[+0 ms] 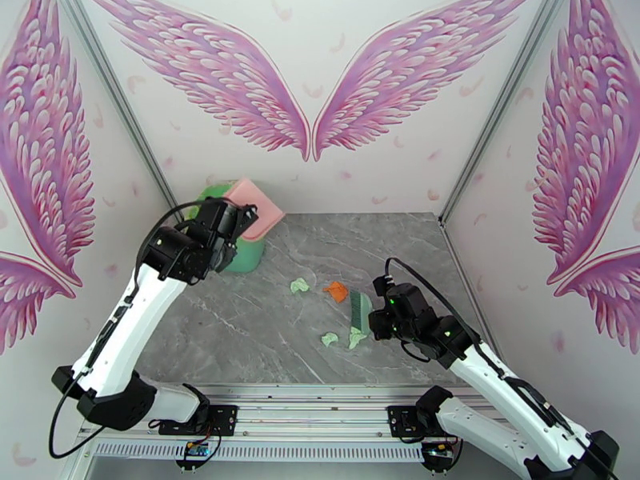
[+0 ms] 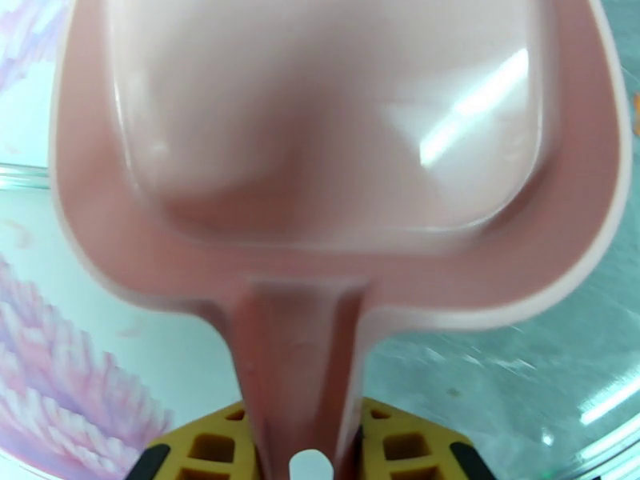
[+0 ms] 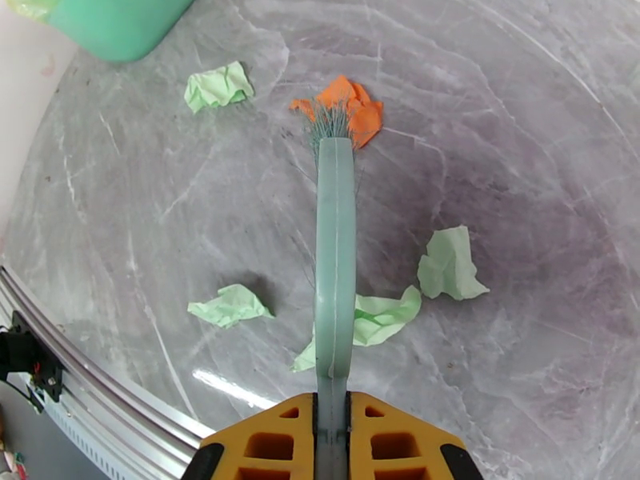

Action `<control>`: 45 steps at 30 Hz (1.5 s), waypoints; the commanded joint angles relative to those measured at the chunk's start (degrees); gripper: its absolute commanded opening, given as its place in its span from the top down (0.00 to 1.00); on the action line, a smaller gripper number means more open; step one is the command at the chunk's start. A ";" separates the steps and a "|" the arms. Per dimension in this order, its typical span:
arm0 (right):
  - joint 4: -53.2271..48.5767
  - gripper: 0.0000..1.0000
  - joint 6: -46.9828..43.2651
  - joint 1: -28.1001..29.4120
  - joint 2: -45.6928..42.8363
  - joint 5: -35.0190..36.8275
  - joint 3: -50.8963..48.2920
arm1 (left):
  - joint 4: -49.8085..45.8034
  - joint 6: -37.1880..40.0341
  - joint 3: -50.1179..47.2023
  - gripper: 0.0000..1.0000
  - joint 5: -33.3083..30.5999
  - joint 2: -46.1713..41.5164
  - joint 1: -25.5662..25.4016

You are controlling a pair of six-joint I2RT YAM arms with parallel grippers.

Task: Sweep away the paper scraps from the table

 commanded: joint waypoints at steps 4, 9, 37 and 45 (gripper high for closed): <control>-1.99 1.00 1.35 -0.57 1.22 1.40 5.05 | 1.64 -9.12 -16.17 1.00 14.68 -1.19 -2.75; -3.13 1.00 2.02 -0.50 1.51 1.77 6.72 | 4.35 -7.77 -22.86 1.00 15.00 2.35 -2.78; 29.05 1.00 23.01 -0.53 42.81 -20.96 30.91 | 12.46 -5.34 -39.43 0.82 19.43 5.62 -5.97; 32.53 1.00 26.49 -0.56 52.79 -21.90 33.46 | 14.94 -5.39 -38.93 0.74 19.78 10.17 -5.95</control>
